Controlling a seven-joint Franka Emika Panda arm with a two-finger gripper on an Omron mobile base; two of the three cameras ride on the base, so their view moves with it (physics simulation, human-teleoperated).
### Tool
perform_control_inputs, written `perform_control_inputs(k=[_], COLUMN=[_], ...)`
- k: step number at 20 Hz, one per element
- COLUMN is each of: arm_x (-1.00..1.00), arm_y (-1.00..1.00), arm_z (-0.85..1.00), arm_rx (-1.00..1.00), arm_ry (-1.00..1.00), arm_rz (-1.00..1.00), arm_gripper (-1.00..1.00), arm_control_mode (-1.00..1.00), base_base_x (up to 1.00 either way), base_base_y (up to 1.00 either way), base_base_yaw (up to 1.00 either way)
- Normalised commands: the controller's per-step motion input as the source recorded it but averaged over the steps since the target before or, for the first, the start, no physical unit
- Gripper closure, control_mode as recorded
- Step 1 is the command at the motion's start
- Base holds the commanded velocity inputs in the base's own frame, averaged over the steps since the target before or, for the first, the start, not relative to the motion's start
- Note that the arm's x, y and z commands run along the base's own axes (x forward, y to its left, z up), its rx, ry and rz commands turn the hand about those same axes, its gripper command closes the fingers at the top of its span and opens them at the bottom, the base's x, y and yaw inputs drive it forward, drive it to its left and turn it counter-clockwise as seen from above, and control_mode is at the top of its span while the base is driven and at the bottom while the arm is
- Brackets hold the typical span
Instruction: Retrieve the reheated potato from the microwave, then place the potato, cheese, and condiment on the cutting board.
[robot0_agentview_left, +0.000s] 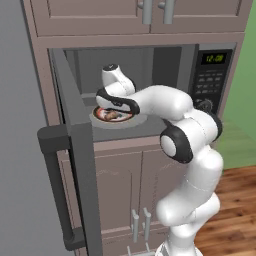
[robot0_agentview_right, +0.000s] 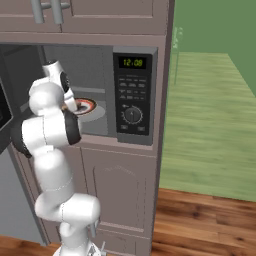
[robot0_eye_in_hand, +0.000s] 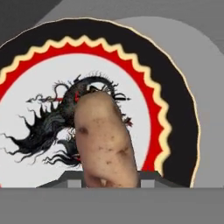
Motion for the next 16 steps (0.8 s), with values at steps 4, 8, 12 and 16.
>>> perform_control_inputs(k=[4,8,12,16], arm_x=[-0.68,-0.98,-1.00,-1.00], arm_y=[-0.14,-0.03,0.00,-0.04], arm_z=[0.32,0.64,0.65,0.54], arm_rx=[0.00,0.00,0.00,0.00], arm_ry=[-0.10,-0.27,-0.24,-0.11], arm_rz=[0.00,0.00,0.00,0.01], arm_gripper=[1.00,1.00,1.00,1.00], arm_control_mode=[-1.00,-1.00,-1.00,-1.00], base_base_x=[0.00,0.00,0.00,0.00], base_base_y=[0.00,0.00,0.00,0.00], base_base_yaw=[0.00,0.00,0.00,0.00])
